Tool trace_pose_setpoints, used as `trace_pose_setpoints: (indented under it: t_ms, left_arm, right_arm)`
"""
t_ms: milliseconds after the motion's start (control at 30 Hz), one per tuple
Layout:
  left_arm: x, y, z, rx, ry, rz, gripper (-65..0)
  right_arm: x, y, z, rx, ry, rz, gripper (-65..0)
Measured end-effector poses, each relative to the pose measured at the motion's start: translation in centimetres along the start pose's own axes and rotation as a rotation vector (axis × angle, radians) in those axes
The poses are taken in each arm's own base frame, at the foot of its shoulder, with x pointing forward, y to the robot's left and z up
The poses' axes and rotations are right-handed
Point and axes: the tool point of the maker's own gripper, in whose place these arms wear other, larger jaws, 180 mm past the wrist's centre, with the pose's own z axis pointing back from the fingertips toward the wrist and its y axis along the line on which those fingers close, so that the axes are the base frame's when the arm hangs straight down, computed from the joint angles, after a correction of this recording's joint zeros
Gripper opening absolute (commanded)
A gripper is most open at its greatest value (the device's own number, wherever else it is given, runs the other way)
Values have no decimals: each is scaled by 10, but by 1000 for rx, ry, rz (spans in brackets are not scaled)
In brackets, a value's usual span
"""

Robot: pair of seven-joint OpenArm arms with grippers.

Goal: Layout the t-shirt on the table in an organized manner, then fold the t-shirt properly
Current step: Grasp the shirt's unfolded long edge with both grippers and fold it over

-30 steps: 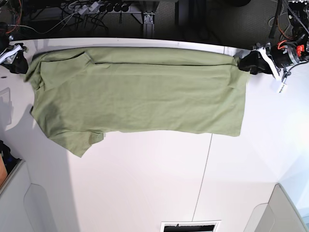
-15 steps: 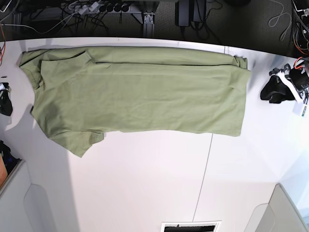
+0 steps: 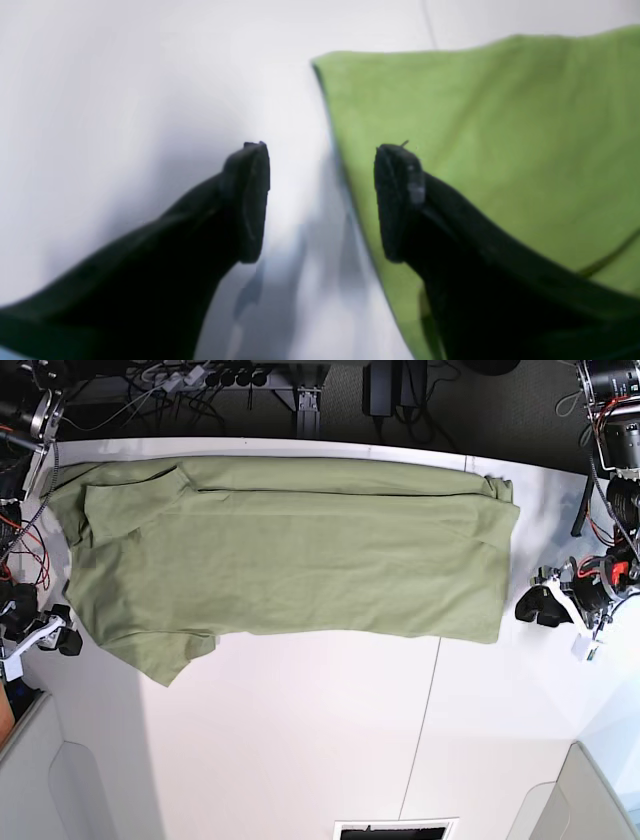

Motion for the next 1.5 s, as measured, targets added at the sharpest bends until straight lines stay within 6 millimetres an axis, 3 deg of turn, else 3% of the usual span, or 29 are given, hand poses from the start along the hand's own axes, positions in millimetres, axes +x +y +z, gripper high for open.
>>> trace_pose_setpoints:
  t_ms: [167,333,600,800,833,900,1033,1067,1200,1300,1500]
  left_arm:
    - [5,8,-15,-32,-19,114,-293]
    - [-9,10,-28,-37,-4,160,-293]
    - [-5,-18,-49,-101,-37,197,-293]
    - [-4,-37,-60,-148,-53,221,-294]
    - [-4,-39,-61,-152,-55,224,-305]
    - [-5,-39,-61,-149,-50,221,-412]
    - [-18,-42,-57,-170,34,221,-620]
    - [-19,-45,-55,-186,52,228,-650]
    - [-21,-54,-47,-240,84,243,-650]
    - [-9,-57,-34,-265,96,199,-650]
    - [11,-94,4,-468,135,121,-650]
  right_arm:
    - [-23,-13,-5,-35,53,-21,-352]
    - [-37,-15,-8,-36,80,-41,-352]
    - [-43,-5,-13,5,85,-62,-353]
    - [-47,18,-24,60,111,-7,-354]
    - [-49,21,-25,69,118,3,-355]
    - [-51,28,-28,87,130,18,-392]
    - [-53,36,-29,110,151,20,-627]
    - [-54,37,-29,116,148,12,-650]
    - [-51,44,-26,132,162,33,-650]
    - [-49,51,-20,147,196,61,-650]
    - [-22,56,6,166,104,81,-650]
